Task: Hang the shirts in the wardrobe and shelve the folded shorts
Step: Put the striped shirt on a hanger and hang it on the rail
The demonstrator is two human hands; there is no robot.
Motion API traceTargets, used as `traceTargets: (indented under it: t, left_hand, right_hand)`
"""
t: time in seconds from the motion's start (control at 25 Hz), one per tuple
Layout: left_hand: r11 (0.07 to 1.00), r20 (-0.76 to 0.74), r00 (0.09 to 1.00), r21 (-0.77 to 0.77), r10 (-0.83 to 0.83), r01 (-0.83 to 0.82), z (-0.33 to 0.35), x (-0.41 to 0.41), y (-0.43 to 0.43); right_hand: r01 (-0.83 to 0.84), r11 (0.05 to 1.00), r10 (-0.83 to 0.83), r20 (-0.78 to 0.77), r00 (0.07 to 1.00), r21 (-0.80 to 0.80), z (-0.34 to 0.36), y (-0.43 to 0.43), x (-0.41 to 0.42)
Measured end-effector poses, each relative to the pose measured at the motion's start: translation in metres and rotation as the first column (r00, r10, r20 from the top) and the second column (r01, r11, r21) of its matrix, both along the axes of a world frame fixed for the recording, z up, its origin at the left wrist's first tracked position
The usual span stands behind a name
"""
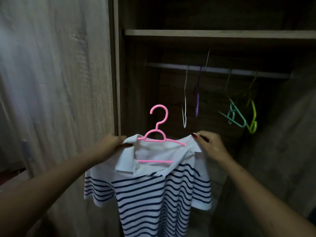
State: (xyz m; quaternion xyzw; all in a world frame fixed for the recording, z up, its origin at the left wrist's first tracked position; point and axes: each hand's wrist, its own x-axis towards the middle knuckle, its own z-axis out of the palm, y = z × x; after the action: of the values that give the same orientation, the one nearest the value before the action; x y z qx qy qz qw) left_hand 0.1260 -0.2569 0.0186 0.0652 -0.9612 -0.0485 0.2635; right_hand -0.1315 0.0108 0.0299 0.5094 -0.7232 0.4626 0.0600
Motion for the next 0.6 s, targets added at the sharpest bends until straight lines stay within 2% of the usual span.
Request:
traceTargets:
  t: [0.12,0.24,0.32,0.4,0.44,0.52,0.6]
  left_hand:
    - [0.999,-0.104,0.994,0.014,-0.044,0.046,-0.002,0.008,-0.004]
    - [0.989,-0.172,0.98,0.087,-0.101,0.118,0.0,0.011,-0.008]
    - [0.98,-0.186,0.975,0.129,-0.124,0.149,0.002,0.011,-0.011]
    - [0.969,-0.16,0.981,0.2,-0.112,0.143,0.008,0.01,-0.011]
    - [0.956,-0.148,0.983,0.256,-0.109,0.144,0.012,0.009,-0.009]
    - [0.929,-0.156,0.983,0.342,-0.093,0.142,0.02,-0.001,-0.003]
    - [0.907,-0.155,0.986,0.402,-0.067,0.124,0.03,-0.016,0.003]
  right_hand:
    - [-0.052,0.998,0.048,-0.098,0.994,-0.038,0.005,-0.005,0.002]
    - [-0.04,0.977,0.079,-0.185,0.98,0.209,0.013,-0.009,0.0]
    - [-0.103,0.918,0.17,-0.146,0.975,0.384,0.026,-0.005,0.001]
    - [-0.258,0.849,0.273,0.036,0.961,0.461,0.045,0.007,0.01]
    - [-0.357,0.815,0.295,0.204,0.934,0.456,0.058,0.017,0.018]
    - [-0.505,0.792,0.257,0.563,0.786,0.343,0.08,0.039,0.037]
    - [-0.517,0.831,0.25,0.693,0.676,0.205,0.096,0.052,0.053]
